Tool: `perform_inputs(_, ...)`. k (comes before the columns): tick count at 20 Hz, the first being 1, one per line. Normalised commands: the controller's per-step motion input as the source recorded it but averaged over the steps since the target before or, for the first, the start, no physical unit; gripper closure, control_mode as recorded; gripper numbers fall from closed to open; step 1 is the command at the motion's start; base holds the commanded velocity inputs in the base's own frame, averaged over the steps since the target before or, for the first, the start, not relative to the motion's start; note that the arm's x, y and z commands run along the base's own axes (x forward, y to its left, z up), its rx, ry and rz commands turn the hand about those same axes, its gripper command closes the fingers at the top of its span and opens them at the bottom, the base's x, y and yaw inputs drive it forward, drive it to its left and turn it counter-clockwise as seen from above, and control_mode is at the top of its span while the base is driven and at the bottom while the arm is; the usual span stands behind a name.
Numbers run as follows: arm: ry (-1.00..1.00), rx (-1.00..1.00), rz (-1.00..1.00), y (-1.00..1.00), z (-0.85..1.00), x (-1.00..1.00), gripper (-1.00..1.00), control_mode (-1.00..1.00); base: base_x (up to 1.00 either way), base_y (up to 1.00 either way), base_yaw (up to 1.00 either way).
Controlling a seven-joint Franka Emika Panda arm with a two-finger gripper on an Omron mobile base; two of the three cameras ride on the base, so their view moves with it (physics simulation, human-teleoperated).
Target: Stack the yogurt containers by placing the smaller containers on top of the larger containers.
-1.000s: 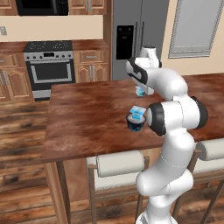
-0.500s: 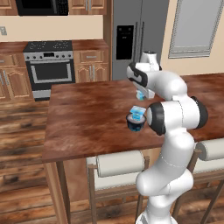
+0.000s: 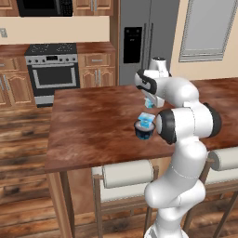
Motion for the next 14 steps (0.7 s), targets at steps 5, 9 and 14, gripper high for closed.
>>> perform_inputs(5,-0.03,0.00,-0.01,0.00,-0.09,0.00,1.00,-1.00,0.00,0.00,0.00)
perform_inputs(9,-0.04,0.00,-0.01,0.00,-0.11,0.00,1.00,-1.00,0.00,0.00,0.00)
perform_inputs(14,-0.03,0.00,-0.01,0.00,-0.12,0.00,1.00,-1.00,0.00,0.00,0.00)
